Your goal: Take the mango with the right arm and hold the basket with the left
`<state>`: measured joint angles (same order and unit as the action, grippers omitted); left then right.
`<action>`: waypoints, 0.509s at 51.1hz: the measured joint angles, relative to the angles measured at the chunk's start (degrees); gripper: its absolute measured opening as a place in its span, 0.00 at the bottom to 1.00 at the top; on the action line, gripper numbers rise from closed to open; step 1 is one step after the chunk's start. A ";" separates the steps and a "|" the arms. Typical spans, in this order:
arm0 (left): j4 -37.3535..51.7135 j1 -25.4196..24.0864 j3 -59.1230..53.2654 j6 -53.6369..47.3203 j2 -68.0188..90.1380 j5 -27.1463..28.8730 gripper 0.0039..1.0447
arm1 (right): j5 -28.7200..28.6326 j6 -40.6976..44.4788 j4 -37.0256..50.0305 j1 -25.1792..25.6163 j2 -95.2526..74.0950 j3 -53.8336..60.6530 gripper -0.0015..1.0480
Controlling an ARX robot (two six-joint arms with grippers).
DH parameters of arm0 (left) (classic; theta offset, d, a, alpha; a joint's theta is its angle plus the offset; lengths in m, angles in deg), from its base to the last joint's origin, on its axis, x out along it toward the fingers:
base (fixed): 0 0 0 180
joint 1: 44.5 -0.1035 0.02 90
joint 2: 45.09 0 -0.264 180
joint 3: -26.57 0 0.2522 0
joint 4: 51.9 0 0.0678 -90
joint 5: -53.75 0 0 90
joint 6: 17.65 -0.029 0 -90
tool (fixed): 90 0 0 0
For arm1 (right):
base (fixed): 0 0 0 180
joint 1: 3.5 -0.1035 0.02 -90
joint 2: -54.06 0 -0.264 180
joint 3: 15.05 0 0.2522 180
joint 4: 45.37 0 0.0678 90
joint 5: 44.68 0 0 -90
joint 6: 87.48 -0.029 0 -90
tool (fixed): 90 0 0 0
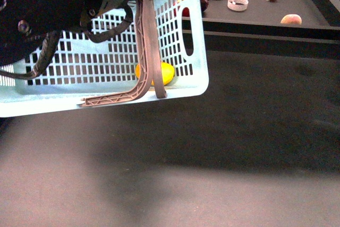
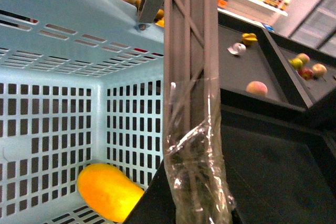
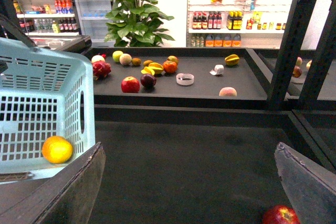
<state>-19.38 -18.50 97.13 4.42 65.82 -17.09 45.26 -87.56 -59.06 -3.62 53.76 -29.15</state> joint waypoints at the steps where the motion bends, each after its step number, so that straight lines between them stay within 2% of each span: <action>1: -1.68 -0.59 1.29 2.56 0.46 1.01 0.08 | 0.00 0.00 0.00 0.00 0.00 0.00 0.92; 17: -23.52 -8.31 15.17 38.99 8.79 10.36 0.08 | 0.00 0.00 0.00 0.00 0.00 0.00 0.92; 19: -24.74 -9.60 16.46 44.94 10.69 10.78 0.08 | 0.00 0.00 0.00 0.00 0.00 0.00 0.92; 26: -25.73 -11.98 19.52 53.09 14.34 11.82 0.08 | -0.02 0.00 0.00 0.00 0.04 0.00 0.92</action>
<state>-45.10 -30.48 116.64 57.51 80.16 -5.27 45.24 -87.56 -59.06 -3.62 53.81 -29.15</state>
